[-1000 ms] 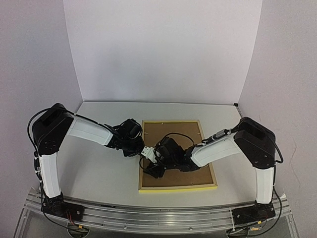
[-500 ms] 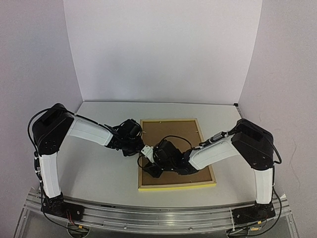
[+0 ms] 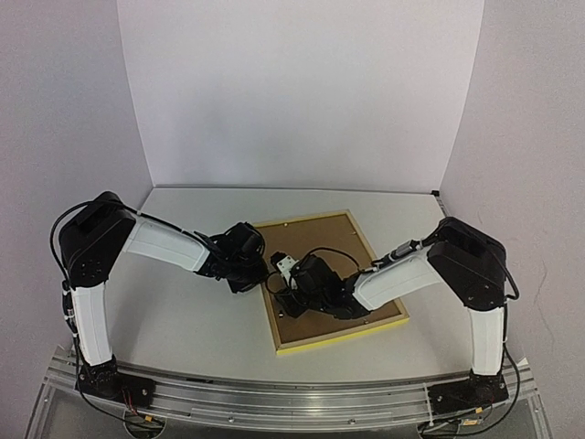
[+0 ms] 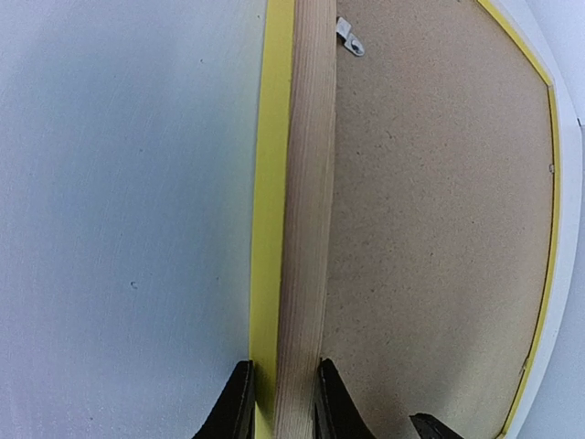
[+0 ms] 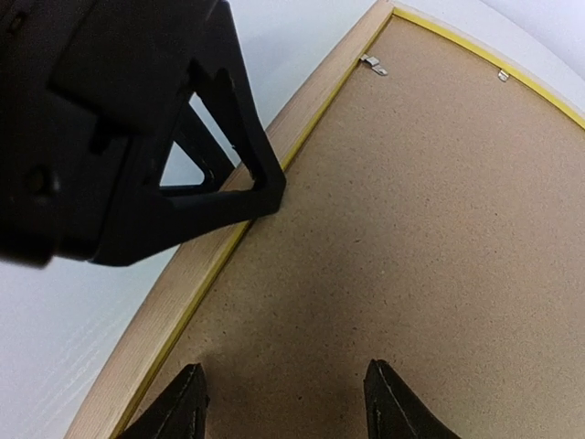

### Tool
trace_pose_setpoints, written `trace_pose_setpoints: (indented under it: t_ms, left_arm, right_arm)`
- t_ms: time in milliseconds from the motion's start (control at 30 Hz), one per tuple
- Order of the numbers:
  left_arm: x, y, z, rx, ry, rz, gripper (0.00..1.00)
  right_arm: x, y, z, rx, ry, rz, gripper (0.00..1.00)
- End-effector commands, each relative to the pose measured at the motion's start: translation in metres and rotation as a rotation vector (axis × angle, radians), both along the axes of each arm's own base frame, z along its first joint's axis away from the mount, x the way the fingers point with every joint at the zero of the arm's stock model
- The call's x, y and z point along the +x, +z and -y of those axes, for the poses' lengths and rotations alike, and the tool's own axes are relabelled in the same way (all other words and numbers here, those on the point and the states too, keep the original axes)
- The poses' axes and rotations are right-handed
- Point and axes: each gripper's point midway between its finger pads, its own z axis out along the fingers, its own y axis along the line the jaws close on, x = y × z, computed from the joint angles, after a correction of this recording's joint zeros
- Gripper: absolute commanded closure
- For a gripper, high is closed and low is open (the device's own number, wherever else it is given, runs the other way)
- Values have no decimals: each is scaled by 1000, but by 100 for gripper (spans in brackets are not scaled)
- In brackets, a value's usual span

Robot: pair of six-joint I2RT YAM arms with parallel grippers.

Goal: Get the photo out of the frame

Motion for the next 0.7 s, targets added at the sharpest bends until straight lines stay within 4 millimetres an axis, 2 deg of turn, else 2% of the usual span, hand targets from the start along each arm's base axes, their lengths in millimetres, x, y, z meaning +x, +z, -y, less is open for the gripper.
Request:
trace_pose_setpoints:
  t_ms: [0, 67, 100, 200, 267, 333, 433, 500, 600, 667]
  left_arm:
    - [-70, -55, -19, 89, -40, -293, 100]
    - [-68, -49, -19, 88, -48, -273, 100]
    - [-66, -44, -19, 91, -53, -258, 98]
    - [-52, -22, -15, 99, -76, -184, 79]
    - [-40, -2, -12, 109, -88, -116, 63]
    - [-31, 17, -10, 125, -104, -60, 45]
    - [-14, 47, -9, 164, -127, 37, 9]
    - [0, 63, -8, 203, -159, 96, 1]
    - [36, 82, -4, 221, -236, 177, 0]
    - [69, 89, -5, 222, -262, 224, 0]
  right_arm:
    - [3, 39, 20, 34, -88, 16, 39]
    - [7, 64, 31, 60, -151, 31, 32]
    - [7, 69, 39, 64, -185, 17, 27]
    - [7, 95, 68, 118, -298, -33, 10]
    - [2, 106, 92, 149, -369, -94, 4]
    - [-7, 109, 116, 171, -438, -165, 3]
    - [-26, 111, 149, 190, -526, -260, 2]
    - [-42, 107, 168, 203, -558, -324, 2]
    - [-70, 96, 190, 226, -613, -467, 2]
    - [-87, 88, 197, 258, -636, -560, 2]
